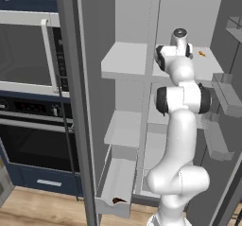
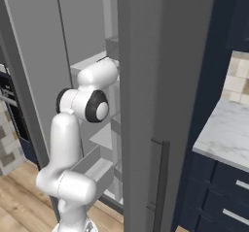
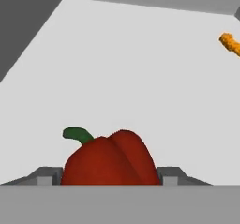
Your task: Take the sweet potato and bell pepper from the fridge shelf and place them in the freezer drawer to begin freezing them.
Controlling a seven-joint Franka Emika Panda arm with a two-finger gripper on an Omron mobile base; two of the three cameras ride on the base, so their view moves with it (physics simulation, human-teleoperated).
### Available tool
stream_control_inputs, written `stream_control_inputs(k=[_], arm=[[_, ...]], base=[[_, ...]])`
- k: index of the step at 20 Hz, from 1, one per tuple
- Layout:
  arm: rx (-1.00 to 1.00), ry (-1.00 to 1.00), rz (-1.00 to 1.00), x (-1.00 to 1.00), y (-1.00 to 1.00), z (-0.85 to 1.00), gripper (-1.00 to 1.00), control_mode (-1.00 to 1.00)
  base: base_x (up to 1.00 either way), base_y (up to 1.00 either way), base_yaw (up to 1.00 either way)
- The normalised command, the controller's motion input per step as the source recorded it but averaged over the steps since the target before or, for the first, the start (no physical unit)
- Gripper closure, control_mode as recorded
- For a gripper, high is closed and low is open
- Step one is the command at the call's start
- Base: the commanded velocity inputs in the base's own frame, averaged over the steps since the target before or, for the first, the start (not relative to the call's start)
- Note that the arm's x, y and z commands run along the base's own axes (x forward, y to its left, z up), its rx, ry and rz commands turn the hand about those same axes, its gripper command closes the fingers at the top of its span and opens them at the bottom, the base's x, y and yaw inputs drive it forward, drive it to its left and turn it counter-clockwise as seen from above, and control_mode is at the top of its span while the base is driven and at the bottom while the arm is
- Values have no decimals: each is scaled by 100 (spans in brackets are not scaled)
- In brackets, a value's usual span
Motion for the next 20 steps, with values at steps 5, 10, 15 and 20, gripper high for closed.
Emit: stream_control_inputs(k=[5, 10, 15, 20], arm=[[2, -31, 0, -96, 11, 0, 100, -100], [1, -16, -9, -100, 28, 11, 100, -100], [0, -1, -5, -100, 61, 7, 100, -100], [2, 1, -5, -100, 69, 6, 100, -100]], base=[[0, 0, 0], [0, 0, 0], [0, 0, 0], [0, 0, 0]])
